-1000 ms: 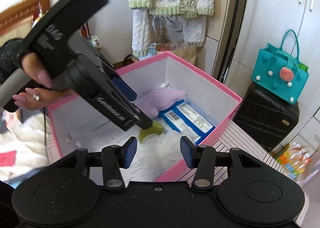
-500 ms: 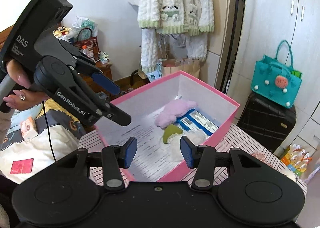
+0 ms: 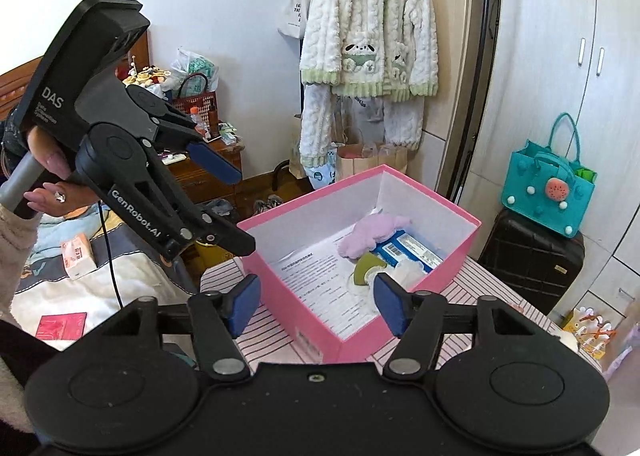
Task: Organize soft objects
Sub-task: 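Withdraw both tools from the box toward the remaining items on the table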
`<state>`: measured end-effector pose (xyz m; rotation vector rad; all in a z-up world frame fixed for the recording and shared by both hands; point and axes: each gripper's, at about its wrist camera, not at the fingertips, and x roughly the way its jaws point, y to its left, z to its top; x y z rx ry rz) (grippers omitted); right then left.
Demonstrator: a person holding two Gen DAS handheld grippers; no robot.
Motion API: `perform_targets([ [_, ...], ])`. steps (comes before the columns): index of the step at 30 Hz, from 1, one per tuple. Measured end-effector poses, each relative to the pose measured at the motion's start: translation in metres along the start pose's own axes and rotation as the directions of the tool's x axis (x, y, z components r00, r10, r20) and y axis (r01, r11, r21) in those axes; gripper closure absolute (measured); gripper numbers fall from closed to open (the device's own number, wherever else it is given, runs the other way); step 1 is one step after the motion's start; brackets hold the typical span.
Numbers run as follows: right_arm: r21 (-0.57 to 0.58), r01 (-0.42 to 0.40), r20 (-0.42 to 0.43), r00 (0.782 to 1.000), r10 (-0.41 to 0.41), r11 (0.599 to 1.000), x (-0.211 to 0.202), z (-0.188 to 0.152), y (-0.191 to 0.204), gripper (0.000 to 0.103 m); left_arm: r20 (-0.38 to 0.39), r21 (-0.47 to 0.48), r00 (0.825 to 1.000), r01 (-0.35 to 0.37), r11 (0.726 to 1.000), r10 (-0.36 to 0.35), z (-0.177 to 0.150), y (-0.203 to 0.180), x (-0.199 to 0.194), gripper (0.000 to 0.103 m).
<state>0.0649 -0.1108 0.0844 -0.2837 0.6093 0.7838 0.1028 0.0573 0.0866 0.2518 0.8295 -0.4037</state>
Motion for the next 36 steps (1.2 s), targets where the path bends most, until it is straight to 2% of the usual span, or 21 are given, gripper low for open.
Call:
perform_targets([
  [2, -0.004, 0.006, 0.006, 1.0, -0.006, 1.0, -0.007, -0.005, 0.005, 0.027, 0.006, 0.016, 1.0, 0.004, 1.0, -0.004, -0.004, -0.006, -0.004, 0.012],
  [11, -0.008, 0.067, 0.037, 0.997, -0.066, 0.998, -0.041, -0.038, 0.018, 0.016, 0.027, 0.091, 0.999, 0.023, 0.996, -0.026, -0.024, -0.041, -0.014, 0.006],
  [15, 0.015, 0.099, 0.045, 0.994, -0.1, 0.995, -0.055, -0.058, 0.019, 0.013, 0.025, 0.126, 0.998, 0.06, 0.99, -0.064, -0.034, -0.058, -0.012, 0.005],
  [19, 0.055, 0.137, 0.043, 0.989, -0.14, 0.989, -0.062, -0.08, 0.017, 0.01, 0.063, 0.118, 0.993, 0.095, 0.988, -0.103, -0.043, -0.074, -0.008, 0.005],
  [25, 0.087, 0.209, 0.064, 0.975, -0.215, 0.974, -0.072, -0.114, 0.011, 0.008, 0.116, 0.09, 0.986, 0.112, 0.99, -0.122, -0.043, -0.086, 0.007, 0.005],
  [31, 0.138, 0.28, 0.117, 0.948, -0.296, 0.95, -0.078, -0.141, -0.012, 0.008, 0.166, 0.077, 0.972, 0.154, 0.985, -0.165, -0.043, -0.099, 0.025, 0.005],
  [33, 0.178, 0.289, 0.148, 0.937, -0.316, 0.94, -0.079, -0.152, -0.024, 0.008, 0.184, 0.078, 0.967, 0.167, 0.983, -0.179, -0.044, -0.104, 0.033, 0.006],
  [36, 0.207, 0.289, 0.161, 0.932, -0.324, 0.935, -0.073, -0.164, -0.038, 0.008, 0.201, 0.064, 0.962, 0.178, 0.982, -0.187, -0.046, -0.112, 0.049, 0.007],
])
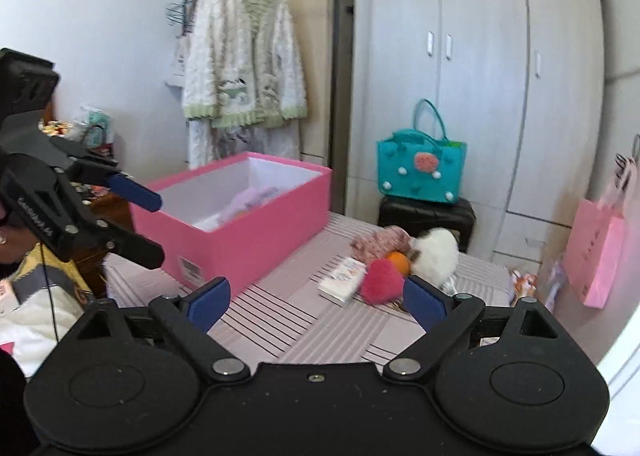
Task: Organize soft objects
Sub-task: 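Withdraw both tools from the box toward the remaining items on the table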
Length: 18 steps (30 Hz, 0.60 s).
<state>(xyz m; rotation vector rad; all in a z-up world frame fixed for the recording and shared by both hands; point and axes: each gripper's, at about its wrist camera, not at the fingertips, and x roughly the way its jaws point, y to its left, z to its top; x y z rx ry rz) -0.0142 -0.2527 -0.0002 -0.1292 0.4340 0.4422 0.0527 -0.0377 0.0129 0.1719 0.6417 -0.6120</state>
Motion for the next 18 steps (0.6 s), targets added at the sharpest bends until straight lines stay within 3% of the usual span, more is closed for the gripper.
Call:
perform_targets([
  [6, -0.024, 0.068, -0.023, 0.997, -0.069, 0.997, 0.02, -0.015, -0.014, 0.008, 0.072, 0.06, 0.994, -0.081, 0.995, 0.077, -0.002, -0.019, 0.032, 0.007],
  [18, 0.172, 0.021, -0.087, 0.996, -0.006, 0.985, 0.067, -0.026, -0.076, 0.014, 0.071, 0.011, 0.989, -0.127, 0.992, 0.126, 0.007, -0.04, 0.103, 0.008],
])
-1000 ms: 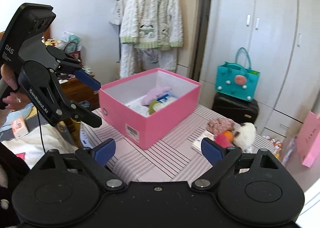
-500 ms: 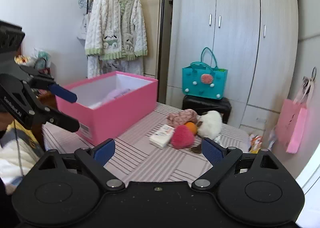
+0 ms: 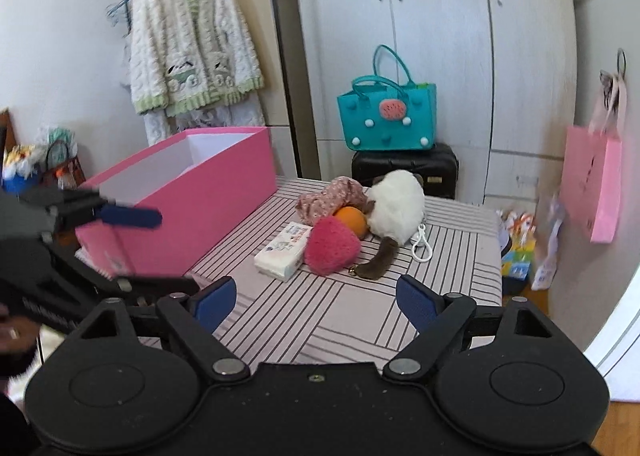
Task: Organize soft objects
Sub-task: 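Withdraw both tools from the box toward the remaining items on the table, then close the left tool on the white wipes pack while the right tool grasps the pink pompom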
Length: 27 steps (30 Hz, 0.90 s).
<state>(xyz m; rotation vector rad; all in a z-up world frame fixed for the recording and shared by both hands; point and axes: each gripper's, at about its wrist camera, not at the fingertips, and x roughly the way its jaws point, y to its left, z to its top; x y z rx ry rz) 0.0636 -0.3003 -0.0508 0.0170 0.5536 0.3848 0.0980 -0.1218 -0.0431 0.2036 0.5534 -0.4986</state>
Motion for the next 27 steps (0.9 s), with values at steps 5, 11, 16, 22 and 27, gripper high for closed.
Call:
perform_targets([
  [5, 0.068, -0.037, -0.007, 0.999, 0.038, 0.997, 0.023, 0.003, -0.02, 0.015, -0.003, -0.038, 0.996, -0.094, 0.995, 0.094, -0.007, -0.012, 0.03, 0.009],
  [11, 0.097, -0.088, -0.026, 0.995, 0.091, 0.991, 0.054, 0.005, -0.028, 0.017, -0.017, -0.063, 0.991, -0.131, 0.989, 0.13, -0.012, -0.017, 0.059, 0.012],
  [16, 0.113, -0.127, -0.036, 0.991, 0.132, 0.985, 0.076, 0.011, -0.035, 0.018, -0.048, -0.071, 0.984, -0.176, 0.982, 0.173, -0.009, -0.012, 0.081, 0.028],
  [22, 0.163, -0.162, -0.067, 0.982, 0.175, 0.973, 0.101, 0.019, -0.048, 0.025, -0.074, -0.083, 0.978, -0.202, 0.976, 0.196, -0.004, -0.003, 0.094, 0.049],
  [27, 0.197, -0.168, -0.093, 0.978, 0.189, 0.966, 0.126, 0.026, -0.054, 0.03, -0.078, -0.125, 0.975, -0.216, 0.968, 0.208, -0.003, 0.01, 0.098, 0.049],
])
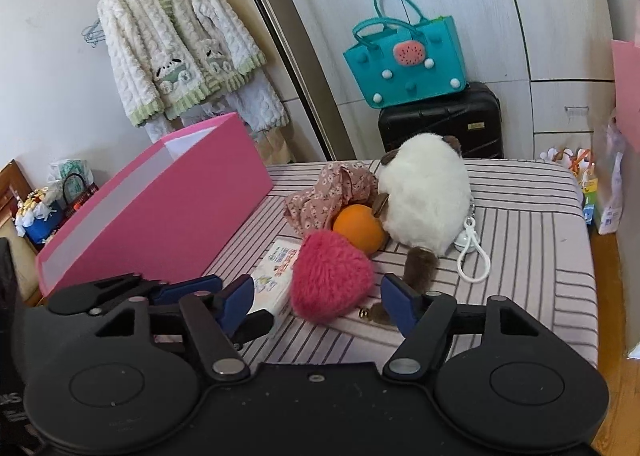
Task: Organize soft objects
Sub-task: 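Close the left tool on the white wipes pack while the right tool grasps the pink pompom, then lift the white wipes pack and pink pompom with both tools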
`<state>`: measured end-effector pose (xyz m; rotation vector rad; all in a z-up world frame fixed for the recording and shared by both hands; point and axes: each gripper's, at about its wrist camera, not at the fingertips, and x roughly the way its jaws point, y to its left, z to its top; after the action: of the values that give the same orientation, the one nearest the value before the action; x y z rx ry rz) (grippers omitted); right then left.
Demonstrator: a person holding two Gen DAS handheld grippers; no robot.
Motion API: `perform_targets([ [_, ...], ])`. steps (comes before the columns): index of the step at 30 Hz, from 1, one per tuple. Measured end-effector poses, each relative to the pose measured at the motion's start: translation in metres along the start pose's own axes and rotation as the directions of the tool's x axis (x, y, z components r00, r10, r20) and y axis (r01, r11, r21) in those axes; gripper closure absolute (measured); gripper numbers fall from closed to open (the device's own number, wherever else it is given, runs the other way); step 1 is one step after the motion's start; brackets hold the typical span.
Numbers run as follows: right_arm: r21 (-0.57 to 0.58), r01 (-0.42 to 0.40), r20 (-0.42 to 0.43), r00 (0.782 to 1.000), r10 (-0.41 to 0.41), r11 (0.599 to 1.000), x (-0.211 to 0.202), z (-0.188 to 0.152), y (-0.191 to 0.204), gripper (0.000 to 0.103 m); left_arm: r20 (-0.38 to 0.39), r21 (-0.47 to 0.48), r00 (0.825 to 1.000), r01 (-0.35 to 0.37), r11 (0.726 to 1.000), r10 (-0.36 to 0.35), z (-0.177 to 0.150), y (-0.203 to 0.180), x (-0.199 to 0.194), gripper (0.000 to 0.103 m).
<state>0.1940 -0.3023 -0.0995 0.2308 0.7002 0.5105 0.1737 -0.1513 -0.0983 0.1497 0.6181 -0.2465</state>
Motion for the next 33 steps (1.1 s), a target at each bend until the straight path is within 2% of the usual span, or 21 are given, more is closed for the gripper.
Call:
perform_targets([
  [11, -0.048, 0.039, -0.04, 0.998, -0.041, 0.998, 0.038, -0.001, 0.004, 0.033, -0.058, -0.015, 0.998, 0.022, 1.0, -0.023, 0.001, 0.003, 0.019, 0.049],
  [13, -0.066, 0.063, -0.035, 0.997, -0.065, 0.996, 0.04, -0.003, 0.005, 0.054, -0.055, -0.018, 0.998, 0.017, 1.0, -0.018, 0.002, 0.004, 0.021, 0.049],
  [15, -0.074, 0.055, -0.041, 0.997, -0.058, 0.996, 0.04, -0.004, 0.003, 0.057, -0.042, 0.001, 0.999, 0.014, 1.0, -0.014, 0.004, 0.003, 0.022, 0.049],
  [16, -0.064, 0.028, -0.047, 0.998, -0.031, 0.998, 0.037, -0.003, 0.001, 0.058, -0.041, 0.008, 0.999, 0.01, 1.0, -0.01, 0.006, 0.003, 0.022, 0.055],
  [17, -0.04, 0.006, -0.04, 0.999, -0.008, 0.999, 0.032, -0.003, -0.002, 0.058, -0.043, 0.005, 0.999, 0.015, 1.0, -0.014, 0.007, 0.004, 0.022, 0.063],
  [22, -0.034, 0.034, -0.003, 0.999, -0.034, 0.999, 0.007, -0.008, -0.005, 0.058, -0.055, -0.004, 0.998, 0.022, 1.0, -0.022, 0.009, 0.005, 0.022, 0.063],
  [29, -0.048, 0.07, -0.037, 0.997, -0.072, 0.996, 0.003, -0.013, -0.001, 0.058, -0.082, -0.054, 0.995, 0.048, 0.997, -0.052, 0.014, 0.006, 0.027, 0.053],
  [33, -0.041, 0.076, -0.036, 0.996, -0.078, 0.996, 0.001, -0.017, -0.002, 0.058, -0.103, -0.066, 0.993, 0.052, 0.996, -0.058, 0.014, 0.007, 0.035, 0.054],
])
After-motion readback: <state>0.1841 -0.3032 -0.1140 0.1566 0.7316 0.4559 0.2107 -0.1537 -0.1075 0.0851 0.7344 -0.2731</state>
